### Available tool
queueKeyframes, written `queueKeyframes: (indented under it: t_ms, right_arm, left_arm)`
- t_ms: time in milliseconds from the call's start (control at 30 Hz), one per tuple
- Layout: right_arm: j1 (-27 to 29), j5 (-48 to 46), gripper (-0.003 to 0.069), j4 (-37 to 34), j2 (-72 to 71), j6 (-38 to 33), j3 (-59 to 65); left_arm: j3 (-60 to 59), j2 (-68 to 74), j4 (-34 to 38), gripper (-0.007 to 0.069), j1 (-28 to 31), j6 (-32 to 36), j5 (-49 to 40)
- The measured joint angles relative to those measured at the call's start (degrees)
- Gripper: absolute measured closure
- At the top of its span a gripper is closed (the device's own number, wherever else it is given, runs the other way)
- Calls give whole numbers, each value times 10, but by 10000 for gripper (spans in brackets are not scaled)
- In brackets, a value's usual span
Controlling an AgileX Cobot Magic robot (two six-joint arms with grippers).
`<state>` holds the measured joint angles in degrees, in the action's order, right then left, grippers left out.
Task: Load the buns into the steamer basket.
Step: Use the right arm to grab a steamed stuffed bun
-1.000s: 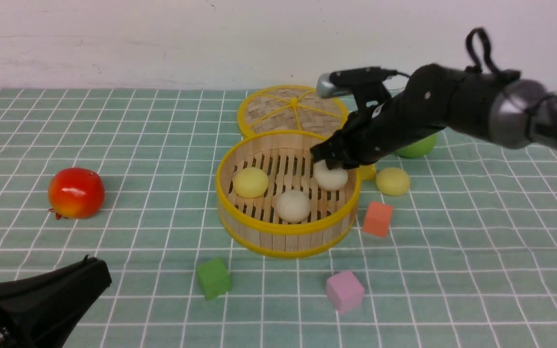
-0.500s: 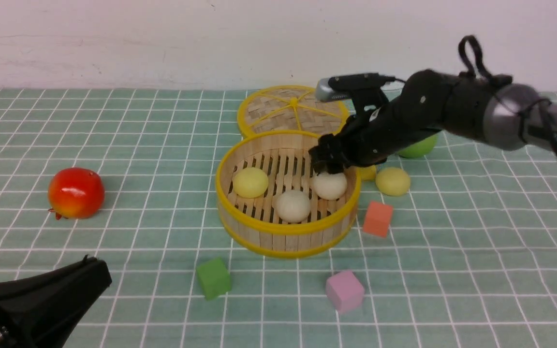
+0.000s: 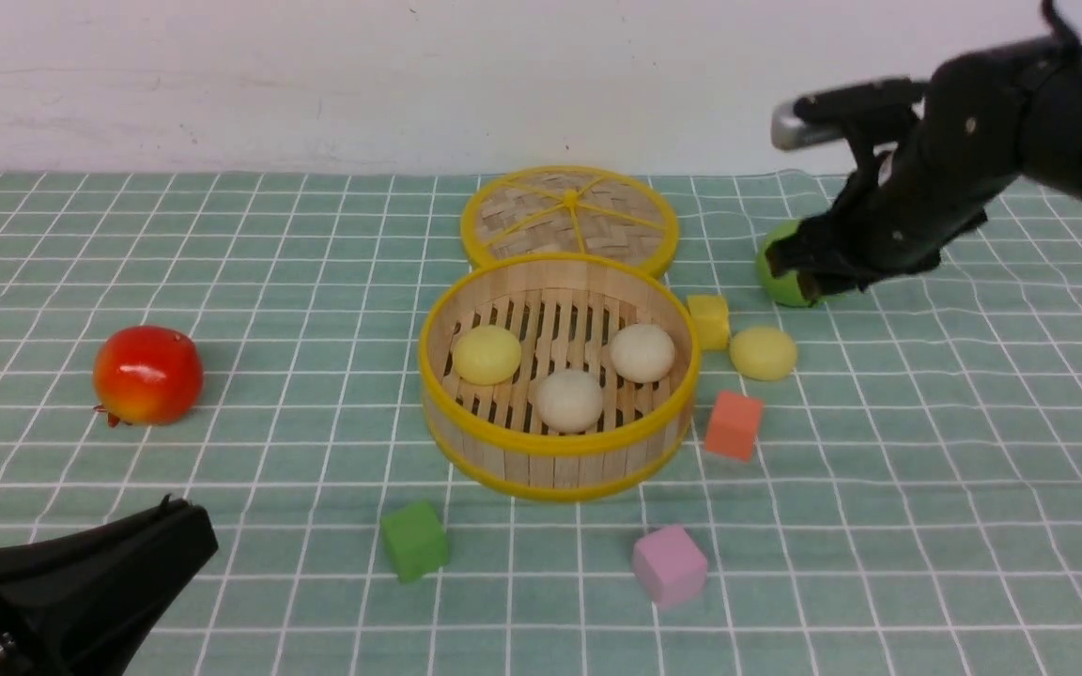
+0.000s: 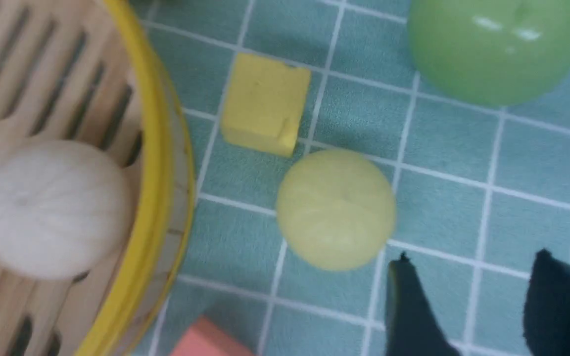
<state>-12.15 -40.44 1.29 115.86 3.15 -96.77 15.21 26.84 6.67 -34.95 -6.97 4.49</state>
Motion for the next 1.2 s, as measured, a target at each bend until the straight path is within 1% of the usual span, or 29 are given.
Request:
queueKeyframes:
  t_ms: [100,167,467,833,1033,1200]
  right_arm:
    - [1,40,398,-23,26,2,1]
    - [1,59,411,-42,37,2,1]
    - [1,114,393,-125,63,-50,1]
    - [1,152,395,-134,107,-60,-1]
    - [1,140,411,-134,101,-60,-1]
    - [1,124,415,-125,67,-61,-1]
  left_arm:
    - [0,0,0,593,0,0,0]
    - [0,0,0,589,0,0,0]
    - [0,0,0,585,0,0,0]
    - [0,0,0,568,0,0,0]
    - [0,0,0,564,0,0,0]
    - [0,0,0,558,0,0,0]
